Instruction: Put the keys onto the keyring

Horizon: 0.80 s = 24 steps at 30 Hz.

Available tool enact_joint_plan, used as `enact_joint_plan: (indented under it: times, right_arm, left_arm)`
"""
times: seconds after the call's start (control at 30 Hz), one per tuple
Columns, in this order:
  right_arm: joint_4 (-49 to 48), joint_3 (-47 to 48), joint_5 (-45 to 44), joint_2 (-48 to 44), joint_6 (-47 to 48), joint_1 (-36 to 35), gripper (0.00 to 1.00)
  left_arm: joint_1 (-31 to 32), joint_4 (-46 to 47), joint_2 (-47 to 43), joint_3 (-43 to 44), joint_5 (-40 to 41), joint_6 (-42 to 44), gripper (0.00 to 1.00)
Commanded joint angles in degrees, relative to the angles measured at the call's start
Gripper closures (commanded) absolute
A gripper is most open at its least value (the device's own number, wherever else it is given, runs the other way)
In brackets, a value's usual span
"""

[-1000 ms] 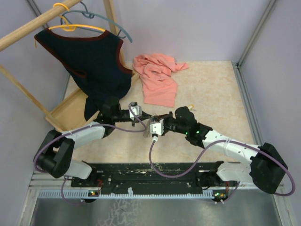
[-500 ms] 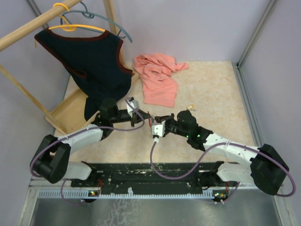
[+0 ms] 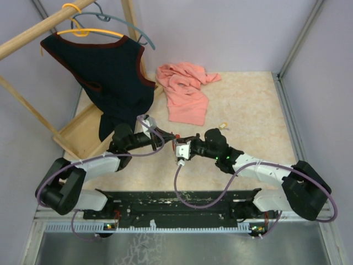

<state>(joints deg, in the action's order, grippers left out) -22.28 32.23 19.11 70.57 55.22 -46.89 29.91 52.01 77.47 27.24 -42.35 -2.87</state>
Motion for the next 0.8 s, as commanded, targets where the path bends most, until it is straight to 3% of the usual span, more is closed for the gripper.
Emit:
enact_joint_plan:
  times: [0.0,0.27,0.47,0.57,0.77]
  right_arm:
    - [-3.55,2.17,4.28,1.21,-2.04,1.02,1.0]
    - [0.08,1.75,3.3,-1.3,-4.21,2.77,1.0]
    - [0.22,1.04,1.62,-0.22,-8.67,2.82,1.0]
    - [-0.72,1.35,-0.27,1.98,-12.12,3.39,1.0]
    - [-5.59,0.27,-5.73,5.75,-25.87,6.18,1.0]
  left_arm:
    - [0.54,8.52,-1.13,-0.53,-0.1,-2.78,1.0]
    - [0.59,1.09,-3.07,-1.63,6.35,2.19,1.0]
    - [0.63,-0.65,-3.64,-3.13,11.23,2.32,0.63]
    - [0.6,-0.33,-5.13,-4.41,14.04,2.1,0.55]
    - [0.5,-1.76,-7.58,-6.33,20.36,1.58,0.47]
